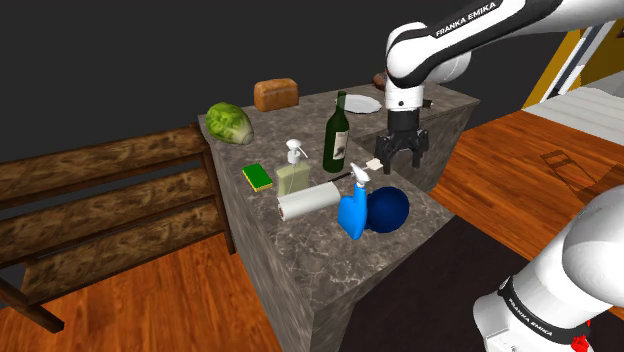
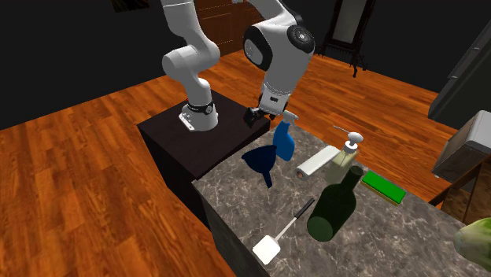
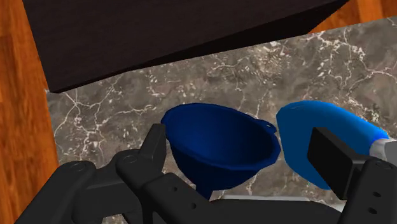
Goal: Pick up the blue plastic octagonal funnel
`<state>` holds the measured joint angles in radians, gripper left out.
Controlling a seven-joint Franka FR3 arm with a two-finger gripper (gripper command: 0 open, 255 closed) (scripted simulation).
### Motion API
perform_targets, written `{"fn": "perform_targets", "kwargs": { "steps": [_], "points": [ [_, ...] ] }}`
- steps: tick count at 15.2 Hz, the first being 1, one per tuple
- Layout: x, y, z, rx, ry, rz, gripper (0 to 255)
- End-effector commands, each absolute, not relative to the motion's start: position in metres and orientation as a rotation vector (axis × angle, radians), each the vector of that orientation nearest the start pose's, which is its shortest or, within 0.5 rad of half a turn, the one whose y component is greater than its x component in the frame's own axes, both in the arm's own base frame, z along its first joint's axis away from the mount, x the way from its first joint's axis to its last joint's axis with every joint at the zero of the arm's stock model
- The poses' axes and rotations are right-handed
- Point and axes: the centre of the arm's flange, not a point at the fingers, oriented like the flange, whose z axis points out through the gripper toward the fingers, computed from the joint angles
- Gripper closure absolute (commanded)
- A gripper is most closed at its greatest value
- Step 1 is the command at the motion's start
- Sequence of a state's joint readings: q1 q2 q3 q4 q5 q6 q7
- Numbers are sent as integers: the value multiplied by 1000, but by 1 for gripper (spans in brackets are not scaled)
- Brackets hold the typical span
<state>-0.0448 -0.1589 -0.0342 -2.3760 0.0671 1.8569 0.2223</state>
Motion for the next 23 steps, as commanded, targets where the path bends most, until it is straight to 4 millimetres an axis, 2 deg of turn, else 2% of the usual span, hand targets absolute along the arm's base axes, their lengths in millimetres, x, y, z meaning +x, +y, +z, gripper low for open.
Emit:
{"fn": "perform_targets", "kwargs": {
  "steps": [1,13,21,23],
  "points": [
    [448,-38,337,-3000,535,588,0],
    [529,-81,192,-2929,724,738,0],
    [533,-84,146,-2924,735,747,0],
    [533,-84,143,-2924,735,747,0]
  ]
}}
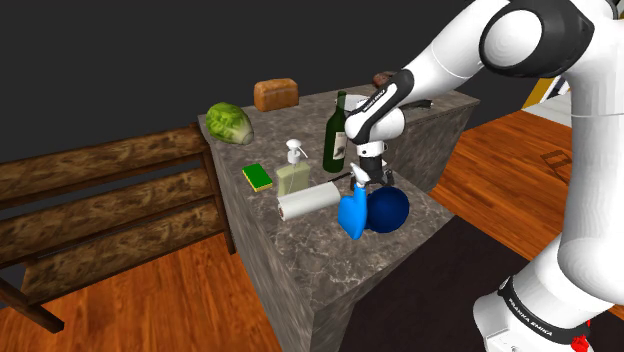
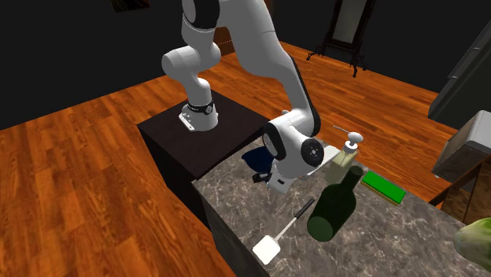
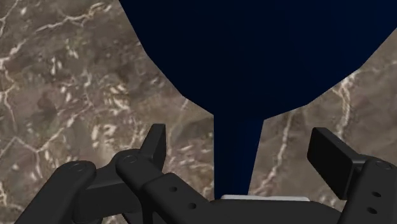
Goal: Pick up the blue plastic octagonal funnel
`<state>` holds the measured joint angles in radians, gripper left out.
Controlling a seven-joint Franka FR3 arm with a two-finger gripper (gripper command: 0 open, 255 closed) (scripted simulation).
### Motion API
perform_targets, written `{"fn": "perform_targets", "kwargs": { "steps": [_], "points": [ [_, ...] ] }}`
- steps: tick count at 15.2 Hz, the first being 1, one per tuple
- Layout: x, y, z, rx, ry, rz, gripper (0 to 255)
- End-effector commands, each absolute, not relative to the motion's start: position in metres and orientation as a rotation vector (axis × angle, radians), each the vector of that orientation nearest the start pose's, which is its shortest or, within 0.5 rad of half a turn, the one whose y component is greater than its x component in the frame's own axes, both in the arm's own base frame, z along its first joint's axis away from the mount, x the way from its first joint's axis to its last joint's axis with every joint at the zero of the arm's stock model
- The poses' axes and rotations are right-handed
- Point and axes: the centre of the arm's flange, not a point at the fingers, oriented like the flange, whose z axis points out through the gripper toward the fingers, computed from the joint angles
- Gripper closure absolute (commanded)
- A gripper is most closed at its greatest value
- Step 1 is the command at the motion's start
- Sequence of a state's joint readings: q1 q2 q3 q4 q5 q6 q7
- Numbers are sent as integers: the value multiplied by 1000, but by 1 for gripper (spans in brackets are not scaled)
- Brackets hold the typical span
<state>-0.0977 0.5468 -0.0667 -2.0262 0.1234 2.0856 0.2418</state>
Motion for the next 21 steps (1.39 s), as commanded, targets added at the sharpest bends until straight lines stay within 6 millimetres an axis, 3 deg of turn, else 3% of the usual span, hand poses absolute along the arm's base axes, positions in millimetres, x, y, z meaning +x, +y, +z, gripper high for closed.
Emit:
{"fn": "perform_targets", "kwargs": {
  "steps": [1,10,21],
  "points": [
    [533,-83,144,-2924,735,747,255],
    [533,-84,143,-2924,735,747,255],
    [533,-84,201,-2924,735,747,255]
  ]
}}
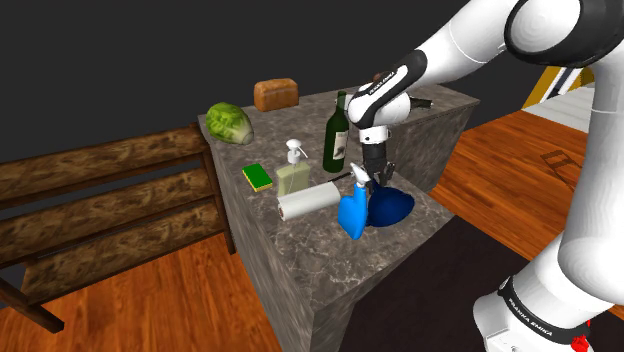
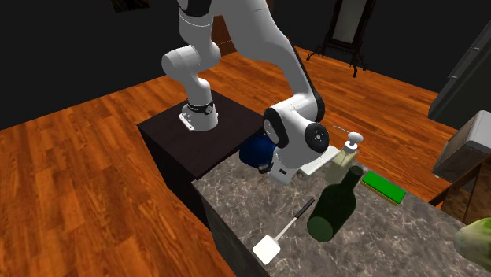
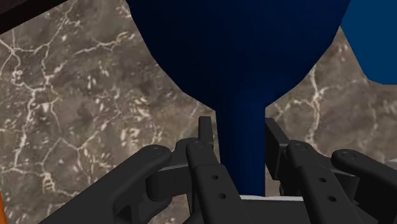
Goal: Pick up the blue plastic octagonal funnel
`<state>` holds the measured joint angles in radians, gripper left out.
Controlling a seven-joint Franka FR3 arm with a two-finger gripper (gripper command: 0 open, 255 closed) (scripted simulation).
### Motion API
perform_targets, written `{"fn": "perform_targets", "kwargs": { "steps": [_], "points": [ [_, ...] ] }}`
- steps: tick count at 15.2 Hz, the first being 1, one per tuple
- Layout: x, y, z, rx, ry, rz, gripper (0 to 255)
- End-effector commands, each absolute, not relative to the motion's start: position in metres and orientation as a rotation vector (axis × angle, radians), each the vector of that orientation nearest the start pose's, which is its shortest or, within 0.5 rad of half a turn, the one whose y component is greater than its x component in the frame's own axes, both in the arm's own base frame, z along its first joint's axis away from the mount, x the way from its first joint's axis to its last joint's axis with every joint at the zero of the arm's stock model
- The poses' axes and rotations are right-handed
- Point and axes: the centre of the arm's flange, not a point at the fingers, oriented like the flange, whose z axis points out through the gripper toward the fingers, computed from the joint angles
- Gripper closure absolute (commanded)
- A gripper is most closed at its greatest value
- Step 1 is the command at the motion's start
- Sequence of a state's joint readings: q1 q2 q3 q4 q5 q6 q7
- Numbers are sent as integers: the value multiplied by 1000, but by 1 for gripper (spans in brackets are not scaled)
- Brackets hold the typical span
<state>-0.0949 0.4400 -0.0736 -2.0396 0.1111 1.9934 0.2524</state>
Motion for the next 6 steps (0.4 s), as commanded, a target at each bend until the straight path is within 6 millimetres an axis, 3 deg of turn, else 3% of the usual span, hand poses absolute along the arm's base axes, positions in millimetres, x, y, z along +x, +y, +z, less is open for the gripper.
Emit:
{"fn": "perform_targets", "kwargs": {
  "steps": [1,6],
  "points": [
    [533,-84,207,-2924,735,747,255],
    [533,-84,223,-2924,735,747,255]
  ]
}}
